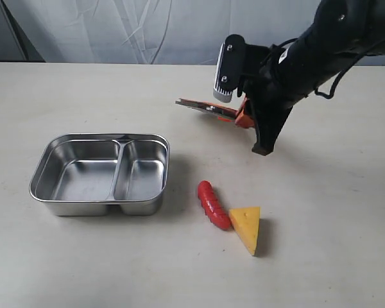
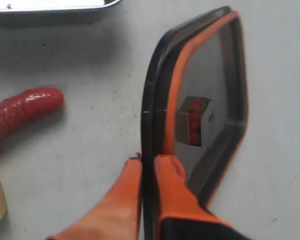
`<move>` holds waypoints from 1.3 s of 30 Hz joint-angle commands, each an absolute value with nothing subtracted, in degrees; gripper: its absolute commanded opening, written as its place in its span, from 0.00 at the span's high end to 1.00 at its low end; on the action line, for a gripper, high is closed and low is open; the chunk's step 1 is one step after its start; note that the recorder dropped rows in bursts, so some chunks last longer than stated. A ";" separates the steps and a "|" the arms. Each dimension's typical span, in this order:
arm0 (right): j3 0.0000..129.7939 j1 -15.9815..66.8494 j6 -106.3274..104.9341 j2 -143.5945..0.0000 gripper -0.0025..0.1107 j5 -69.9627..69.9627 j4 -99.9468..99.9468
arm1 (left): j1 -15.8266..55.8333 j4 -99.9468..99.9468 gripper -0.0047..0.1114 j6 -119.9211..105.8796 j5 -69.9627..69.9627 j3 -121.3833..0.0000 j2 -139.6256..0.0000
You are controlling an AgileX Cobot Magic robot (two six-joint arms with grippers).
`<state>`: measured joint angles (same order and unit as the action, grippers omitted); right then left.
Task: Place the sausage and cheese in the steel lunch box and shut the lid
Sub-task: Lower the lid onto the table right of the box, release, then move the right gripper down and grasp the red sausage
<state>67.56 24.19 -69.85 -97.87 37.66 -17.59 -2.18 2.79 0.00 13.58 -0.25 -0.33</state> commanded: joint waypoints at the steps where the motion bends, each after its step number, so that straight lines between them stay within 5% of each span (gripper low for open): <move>1: 67.60 24.07 -68.68 -101.23 0.99 38.63 -17.23 | -2.32 2.73 0.96 0.00 13.63 0.00 0.00; 15: 67.60 27.22 -68.44 -106.27 0.98 40.72 -20.01 | -2.32 2.73 0.96 0.00 13.63 0.00 0.00; 23: 67.60 29.20 -63.77 -106.87 0.70 39.63 -21.04 | -2.32 2.73 0.96 0.00 13.63 0.00 0.00; 30: 67.71 29.20 -53.86 -106.87 0.67 37.08 -20.88 | -2.32 2.73 0.96 0.00 13.63 0.00 0.00; 35: 67.71 29.32 -52.41 -106.87 0.52 41.69 -20.88 | -2.32 2.73 0.96 0.00 13.63 0.00 0.00; 39: 67.71 29.32 -52.41 -106.87 0.51 41.40 -20.88 | -2.32 2.73 0.96 0.00 13.63 0.00 0.00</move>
